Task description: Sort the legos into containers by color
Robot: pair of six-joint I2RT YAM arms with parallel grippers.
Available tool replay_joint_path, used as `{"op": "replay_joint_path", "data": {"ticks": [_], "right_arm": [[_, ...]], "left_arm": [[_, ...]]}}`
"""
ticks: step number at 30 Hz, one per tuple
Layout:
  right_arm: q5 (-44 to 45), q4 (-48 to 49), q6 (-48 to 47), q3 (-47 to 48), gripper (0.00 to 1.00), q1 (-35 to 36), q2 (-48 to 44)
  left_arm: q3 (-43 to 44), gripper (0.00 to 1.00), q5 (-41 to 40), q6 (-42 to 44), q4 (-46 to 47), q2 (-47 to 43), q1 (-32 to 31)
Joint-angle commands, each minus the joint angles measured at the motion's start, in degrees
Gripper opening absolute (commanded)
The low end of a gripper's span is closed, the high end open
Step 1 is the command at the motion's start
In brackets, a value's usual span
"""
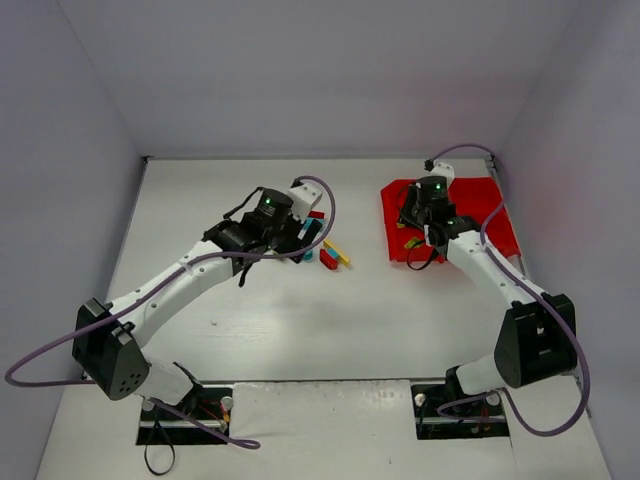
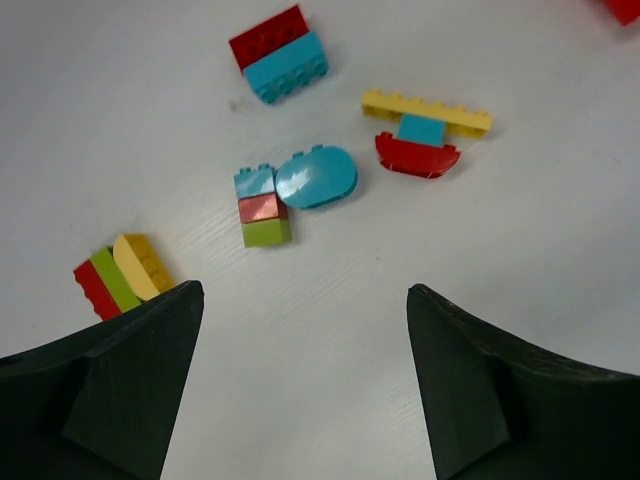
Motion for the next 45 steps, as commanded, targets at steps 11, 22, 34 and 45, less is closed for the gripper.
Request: {"op": "replay_joint_path", "data": {"ticks": [11,22,34,45], "right_arm": [[11.52,-0.16,-1.62,1.91,0.49,-3.53,10.30],[-4.83,4.74,-13.74,1.56,0.57,-0.21,3.46],[-27.25,4.76,-36.68,10.69,0.75,16.76,16.53],[-27.52,4.15,-43.55,23.16,0.78,22.92,31.48]], "left_arm": [[0.81,0.76,-3.23,-10.67,-5.81,-0.83,9.75],[-0.33,0.76,-2.09,-13.92,-4.23,-3.56,16.17],[-2.17,0.76,-7.01,-14.89,-2.55,-5.23,17.40],[-2.35,0.76,-8.77,-15.06,-2.38,-5.40,17.40]]}}
